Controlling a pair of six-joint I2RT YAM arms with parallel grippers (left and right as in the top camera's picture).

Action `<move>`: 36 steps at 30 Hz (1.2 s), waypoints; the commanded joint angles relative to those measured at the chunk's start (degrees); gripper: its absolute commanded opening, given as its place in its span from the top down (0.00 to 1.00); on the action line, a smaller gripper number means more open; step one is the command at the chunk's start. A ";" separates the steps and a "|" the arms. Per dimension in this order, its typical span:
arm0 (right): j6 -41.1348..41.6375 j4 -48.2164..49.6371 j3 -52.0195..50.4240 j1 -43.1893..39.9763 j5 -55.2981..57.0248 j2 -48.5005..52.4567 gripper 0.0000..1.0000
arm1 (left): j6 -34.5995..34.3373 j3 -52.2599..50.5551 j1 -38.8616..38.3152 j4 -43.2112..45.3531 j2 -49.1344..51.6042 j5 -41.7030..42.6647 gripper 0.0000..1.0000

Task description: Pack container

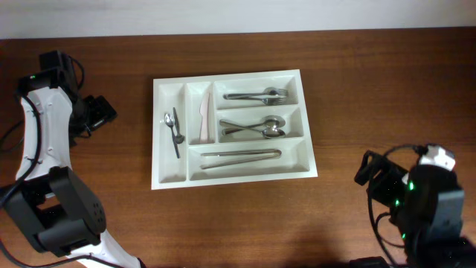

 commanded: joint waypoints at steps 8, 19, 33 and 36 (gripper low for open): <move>-9.35 26.73 -23.65 -0.81 -2.29 -18.80 0.01 | 0.87 0.76 0.13 -0.02 -0.83 0.17 0.01; -20.79 32.06 -37.88 -0.81 -9.51 -33.24 0.01 | 0.87 0.76 0.13 -0.02 -0.83 0.17 0.01; -23.39 36.37 -47.84 -0.76 -14.78 -36.02 0.01 | 0.87 0.76 0.15 -0.02 -0.83 0.17 0.01; -23.37 36.37 -49.44 -0.76 -15.19 -36.02 0.01 | 0.87 0.76 0.13 -0.02 -0.83 0.17 0.01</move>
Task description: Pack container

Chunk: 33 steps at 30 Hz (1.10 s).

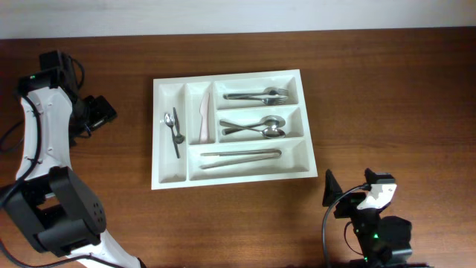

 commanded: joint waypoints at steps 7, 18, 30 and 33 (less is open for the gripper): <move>-9.33 0.39 -1.84 -0.37 -1.36 -0.72 0.01 | 0.87 0.79 0.13 -0.07 -0.83 0.22 0.01; -12.50 -0.22 -1.70 -0.39 1.31 -0.72 0.01 | 0.87 0.79 0.13 -0.07 -0.83 0.22 0.01; -12.72 -0.09 -1.70 -0.37 0.98 -0.72 0.01 | 0.87 0.79 0.13 -0.07 -0.83 0.22 0.01; -12.72 -0.09 -1.70 -0.37 0.98 -0.72 0.01 | 0.87 0.79 0.13 -0.07 -0.83 0.22 0.01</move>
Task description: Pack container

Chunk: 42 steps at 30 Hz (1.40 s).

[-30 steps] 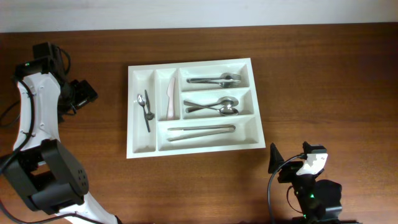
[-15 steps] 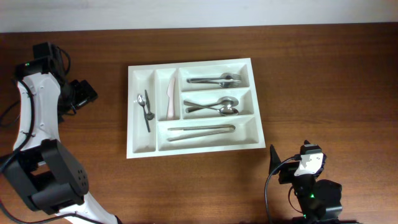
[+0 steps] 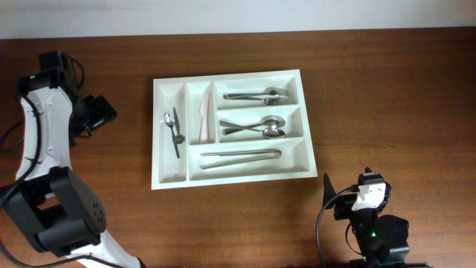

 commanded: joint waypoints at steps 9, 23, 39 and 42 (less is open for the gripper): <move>-0.26 -0.09 -0.39 -0.37 0.70 -0.66 0.01 | 0.87 0.79 0.13 -0.04 -0.83 0.22 0.01; -0.26 -0.09 -0.39 -0.37 0.72 -0.66 0.01 | 0.85 0.68 0.24 2.78 -4.46 0.11 0.01; -0.26 -0.09 -0.39 -0.37 0.72 -0.66 0.01 | 14.51 -5.42 -14.49 28.89 -28.74 -6.27 0.01; -0.26 -0.09 -0.39 -0.37 0.72 -0.66 0.01 | 14.82 -12.63 -16.17 32.04 -34.62 -6.12 0.01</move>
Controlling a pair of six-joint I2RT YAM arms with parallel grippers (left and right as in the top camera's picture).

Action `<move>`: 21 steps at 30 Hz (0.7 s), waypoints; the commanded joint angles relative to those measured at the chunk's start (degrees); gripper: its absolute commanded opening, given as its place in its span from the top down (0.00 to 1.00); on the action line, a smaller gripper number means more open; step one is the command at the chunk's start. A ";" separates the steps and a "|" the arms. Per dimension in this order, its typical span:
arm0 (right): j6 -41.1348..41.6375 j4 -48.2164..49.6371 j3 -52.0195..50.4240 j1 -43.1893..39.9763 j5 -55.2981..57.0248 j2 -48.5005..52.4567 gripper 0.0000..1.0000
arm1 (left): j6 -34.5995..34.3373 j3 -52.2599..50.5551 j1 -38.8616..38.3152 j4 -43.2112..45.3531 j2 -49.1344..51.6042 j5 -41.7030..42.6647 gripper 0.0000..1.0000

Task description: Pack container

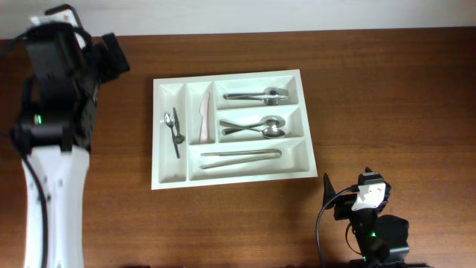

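Observation:
A white cutlery tray (168, 170) lies in the middle of the brown table. Its top right compartment holds forks (257, 95), and the one below it spoons (257, 128). Metal tongs (239, 156) lie in the long front compartment. A white knife (204, 115) fills the narrow slot, and a small spoon with a dark utensil (174, 128) lies in the left compartment. My left gripper (114, 58) is up at the far left, away from the tray. My right gripper (328, 189) sits folded near the front edge, right of the tray. Neither gripper's fingers show clearly.
Pale wall runs along the table's far edge (297, 30). The left arm's white link (52, 186) covers the table's left side. Bare wood surrounds the tray on the right and in front.
My left arm has risen toward the camera and its gripper has moved from beside the tray's left side to the far left corner. The right arm and the cutlery are unchanged.
At first my right arm was at the table's right edge and my left gripper rested left of the tray. Then the right arm was folded at the front edge and stayed there. The left arm has only now moved, and the tray's contents never changed.

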 commanded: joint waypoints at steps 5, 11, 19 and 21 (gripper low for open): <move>-0.15 -0.09 -0.39 -0.37 0.68 -0.66 0.01 | 3.72 -27.89 -2.21 13.66 -17.68 0.63 0.01; -0.15 -0.09 -0.39 -0.37 0.70 -0.66 0.01 | 3.72 -53.81 -2.19 33.29 -32.70 5.07 0.01; -0.15 -0.09 -0.39 -0.37 0.70 -0.66 0.01 | 3.56 -76.32 -2.14 45.75 -51.71 5.90 0.01; -0.15 -0.09 -0.39 -0.37 0.70 -0.66 0.01 | 3.58 -79.08 -2.14 45.72 -55.47 5.90 0.01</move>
